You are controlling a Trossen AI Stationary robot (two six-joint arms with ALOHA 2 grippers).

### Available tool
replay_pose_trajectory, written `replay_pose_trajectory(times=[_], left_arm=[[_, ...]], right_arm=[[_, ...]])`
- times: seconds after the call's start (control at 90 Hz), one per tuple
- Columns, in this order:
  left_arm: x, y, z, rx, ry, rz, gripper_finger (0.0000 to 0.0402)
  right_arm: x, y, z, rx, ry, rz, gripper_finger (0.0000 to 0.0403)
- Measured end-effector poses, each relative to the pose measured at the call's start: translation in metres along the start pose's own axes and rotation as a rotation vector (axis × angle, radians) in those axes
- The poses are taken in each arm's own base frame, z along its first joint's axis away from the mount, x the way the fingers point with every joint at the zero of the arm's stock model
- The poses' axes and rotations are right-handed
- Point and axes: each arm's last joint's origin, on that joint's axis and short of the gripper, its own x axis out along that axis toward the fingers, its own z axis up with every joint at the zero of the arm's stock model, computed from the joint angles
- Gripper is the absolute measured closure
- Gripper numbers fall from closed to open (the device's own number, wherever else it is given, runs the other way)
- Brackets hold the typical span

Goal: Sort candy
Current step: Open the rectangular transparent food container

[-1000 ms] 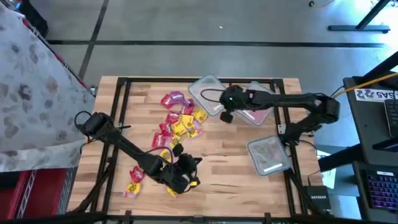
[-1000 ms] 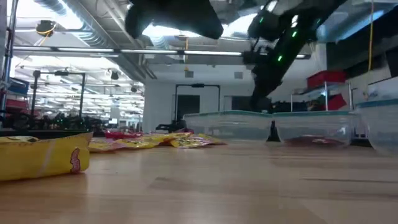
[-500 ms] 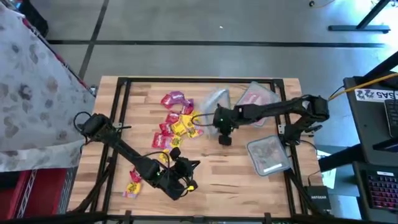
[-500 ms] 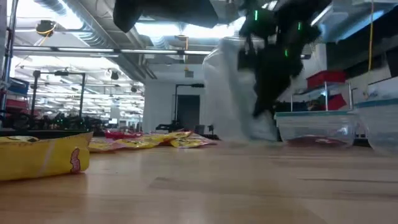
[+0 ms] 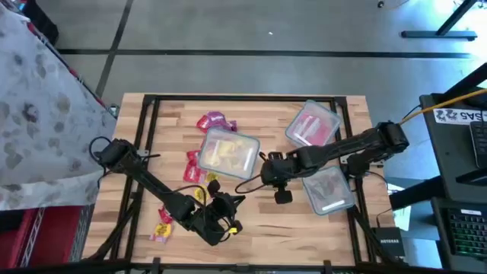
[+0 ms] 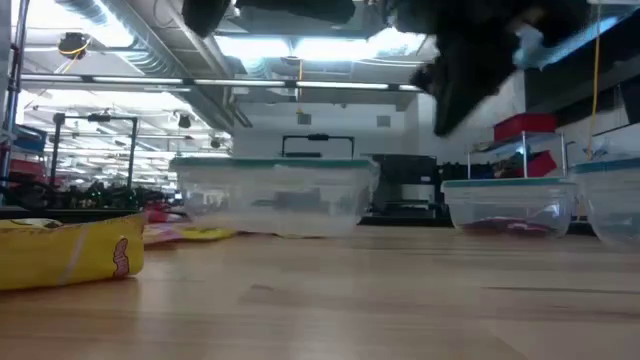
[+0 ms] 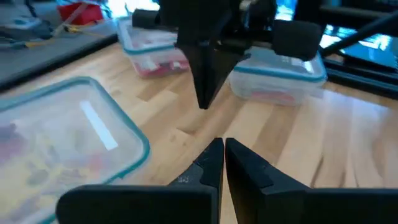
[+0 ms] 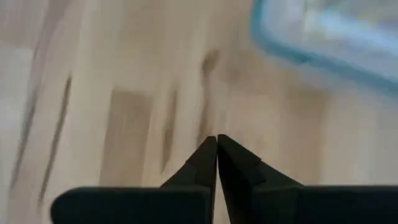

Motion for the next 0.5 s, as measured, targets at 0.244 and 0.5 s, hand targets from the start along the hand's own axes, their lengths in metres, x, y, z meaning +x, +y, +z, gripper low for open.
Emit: replay_pose_trajectory(times=[0.244,0.5], left_arm=[[-0.015,0.014,0.020,-0.033,-0.066,0.085,0.0402],[-0.022,0.038,0.020,-0.003,-0.022,0.169,0.0402]], right_arm=[[-0.001,-0.034,0.032,0.057,-0.269,-0.179,0.0403],[0.050,-0.066,0.031,0.076,-0.177,-0.142,0.0403]])
